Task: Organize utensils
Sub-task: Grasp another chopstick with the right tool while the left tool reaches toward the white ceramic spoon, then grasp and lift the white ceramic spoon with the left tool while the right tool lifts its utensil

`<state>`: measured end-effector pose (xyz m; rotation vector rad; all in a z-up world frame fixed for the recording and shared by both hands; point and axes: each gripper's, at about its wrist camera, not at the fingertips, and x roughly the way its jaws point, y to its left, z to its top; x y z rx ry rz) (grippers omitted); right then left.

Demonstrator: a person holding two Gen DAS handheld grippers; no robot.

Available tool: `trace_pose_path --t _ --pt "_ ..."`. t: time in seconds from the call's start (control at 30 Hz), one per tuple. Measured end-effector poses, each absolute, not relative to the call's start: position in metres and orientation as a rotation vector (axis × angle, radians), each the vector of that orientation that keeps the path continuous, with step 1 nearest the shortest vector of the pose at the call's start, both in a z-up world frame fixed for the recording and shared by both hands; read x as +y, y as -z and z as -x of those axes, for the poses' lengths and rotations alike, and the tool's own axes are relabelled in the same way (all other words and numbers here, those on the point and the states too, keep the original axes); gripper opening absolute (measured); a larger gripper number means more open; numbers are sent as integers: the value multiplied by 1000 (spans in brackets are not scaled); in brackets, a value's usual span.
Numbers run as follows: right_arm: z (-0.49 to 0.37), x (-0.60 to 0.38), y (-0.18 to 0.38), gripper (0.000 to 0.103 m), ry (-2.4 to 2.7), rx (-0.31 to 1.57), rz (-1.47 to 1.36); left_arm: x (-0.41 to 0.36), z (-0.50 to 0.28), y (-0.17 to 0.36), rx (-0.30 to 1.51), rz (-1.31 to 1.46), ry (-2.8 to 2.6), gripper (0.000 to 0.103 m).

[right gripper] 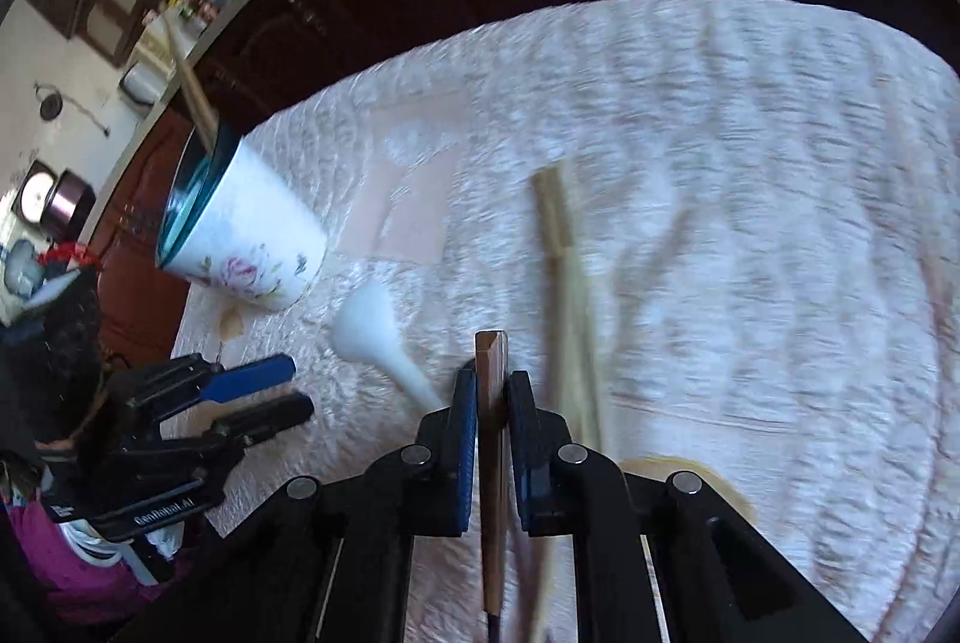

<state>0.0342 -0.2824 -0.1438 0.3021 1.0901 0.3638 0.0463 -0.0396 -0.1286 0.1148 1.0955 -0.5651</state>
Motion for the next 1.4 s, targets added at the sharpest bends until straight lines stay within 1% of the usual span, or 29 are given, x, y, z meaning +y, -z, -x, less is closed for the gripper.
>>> trace_pose_path --t 0.3,0.57,0.77,0.8,0.87,0.93,1.03,1.2,1.4 --pt "-30 -302 140 10 -350 1075 -348 -85 -46 136 1074 -363 781 32" --pt "-29 -313 142 10 -345 1080 -370 -124 -51 150 1045 -574 843 32" --pt "-30 -320 144 10 -335 1081 -383 -135 -50 152 1035 -613 870 32" --pt "-31 -321 144 10 -332 1081 -385 -137 -49 154 1038 -619 875 31" --pt "-31 -324 143 10 -328 1079 -389 -140 -48 157 1048 -630 885 26" --pt "-31 -326 143 10 -325 1077 -390 -144 -49 160 1059 -611 873 17" --pt "-31 -328 143 10 -323 1077 -387 -138 -54 160 1090 -528 832 12" --pt "-28 -327 140 10 -325 1072 -385 -109 -74 157 1159 -280 723 11" --pt "-27 -313 131 10 -329 1062 -362 -79 -74 138 1145 -89 661 11"
